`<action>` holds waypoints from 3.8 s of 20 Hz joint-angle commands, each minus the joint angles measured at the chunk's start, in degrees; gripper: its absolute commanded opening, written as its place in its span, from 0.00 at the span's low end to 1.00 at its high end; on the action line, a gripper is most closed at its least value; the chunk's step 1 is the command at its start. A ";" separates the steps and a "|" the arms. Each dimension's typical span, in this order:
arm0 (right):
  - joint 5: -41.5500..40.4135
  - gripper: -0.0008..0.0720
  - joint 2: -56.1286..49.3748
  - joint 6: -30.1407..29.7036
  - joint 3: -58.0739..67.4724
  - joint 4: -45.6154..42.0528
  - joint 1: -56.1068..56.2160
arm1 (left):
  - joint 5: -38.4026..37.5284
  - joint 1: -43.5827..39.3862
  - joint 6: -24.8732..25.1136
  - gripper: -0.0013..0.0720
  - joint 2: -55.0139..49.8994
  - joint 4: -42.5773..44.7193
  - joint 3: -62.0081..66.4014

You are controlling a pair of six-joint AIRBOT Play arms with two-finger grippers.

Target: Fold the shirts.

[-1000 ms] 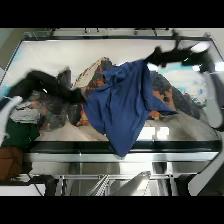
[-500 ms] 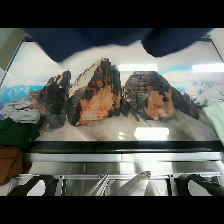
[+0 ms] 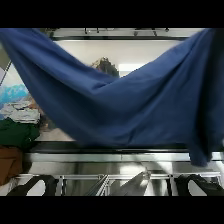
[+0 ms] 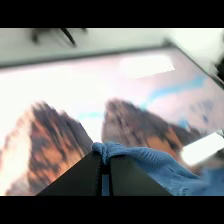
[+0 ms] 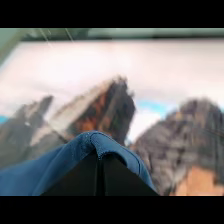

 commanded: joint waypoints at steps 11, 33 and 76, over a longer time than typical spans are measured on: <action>-16.87 0.63 -35.69 -5.22 -9.22 -1.66 -2.86 | 7.76 -15.15 -5.64 0.64 -58.10 10.69 22.03; -4.52 0.85 -18.73 -7.80 -37.59 1.62 -15.74 | -16.57 -17.59 -11.63 0.86 -10.80 3.54 -73.96; -1.90 0.86 -36.85 -12.00 -29.66 11.72 -13.57 | -1.33 -10.64 -2.54 0.05 -24.59 2.51 -57.16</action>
